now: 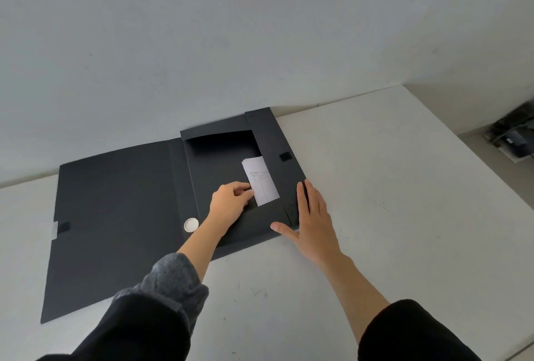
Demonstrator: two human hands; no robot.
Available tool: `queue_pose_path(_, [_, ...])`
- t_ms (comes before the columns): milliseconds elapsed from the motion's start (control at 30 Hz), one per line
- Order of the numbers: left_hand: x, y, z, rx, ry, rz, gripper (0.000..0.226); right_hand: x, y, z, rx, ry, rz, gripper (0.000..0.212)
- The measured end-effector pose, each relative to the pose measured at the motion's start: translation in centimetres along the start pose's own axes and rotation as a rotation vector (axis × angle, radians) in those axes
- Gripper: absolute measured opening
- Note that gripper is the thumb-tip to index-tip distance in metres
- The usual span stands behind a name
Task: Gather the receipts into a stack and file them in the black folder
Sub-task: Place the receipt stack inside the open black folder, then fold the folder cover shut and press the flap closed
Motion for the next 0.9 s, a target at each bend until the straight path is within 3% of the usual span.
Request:
queue_pose_path(200, [3.1, 5.6, -1.7, -0.181, -0.051, 0.047, 0.019, 2.3, -0.2, -0.2, 0.082, 0.034, -0.303, 0.084])
queue_pose_path(333, [7.1, 10.7, -2.8, -0.323, -0.012, 0.092, 0.021, 7.1, -1.5, -0.1, 0.137, 0.125, -0.260, 0.078])
queue_pose_path(433, [9.8, 14.2, -3.9, -0.426, -0.008, 0.130, 0.023, 12.0, -3.5, 0.1, 0.197, 0.288, -0.213, 0.059])
queue_pose_path(533, [12.4, 17.0, -4.8, -0.533, 0.055, 0.232, 0.029, 14.7, -4.6, 0.3, 0.214, 0.339, -0.251, 0.044])
queue_pose_path(700, [15.8, 20.1, -5.9, -0.672, 0.158, 0.250, 0.040, 16.2, -5.0, 0.9, 0.293, 0.300, -0.237, 0.048])
queue_pose_path(900, [18.3, 22.7, -4.5, -0.800, 0.251, 0.186, 0.058, 20.6, -7.3, 2.9, 0.331, 0.448, -0.264, 0.051])
Point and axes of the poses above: each hand's wrist, its own z-axis towards the middle knuckle, its own y-axis out of the back of the hand, x = y × z, the point moved 9 cm from there along z, towards the middle knuckle, and after that the axes turned 13 degrees about y, right-handed, at the moved point
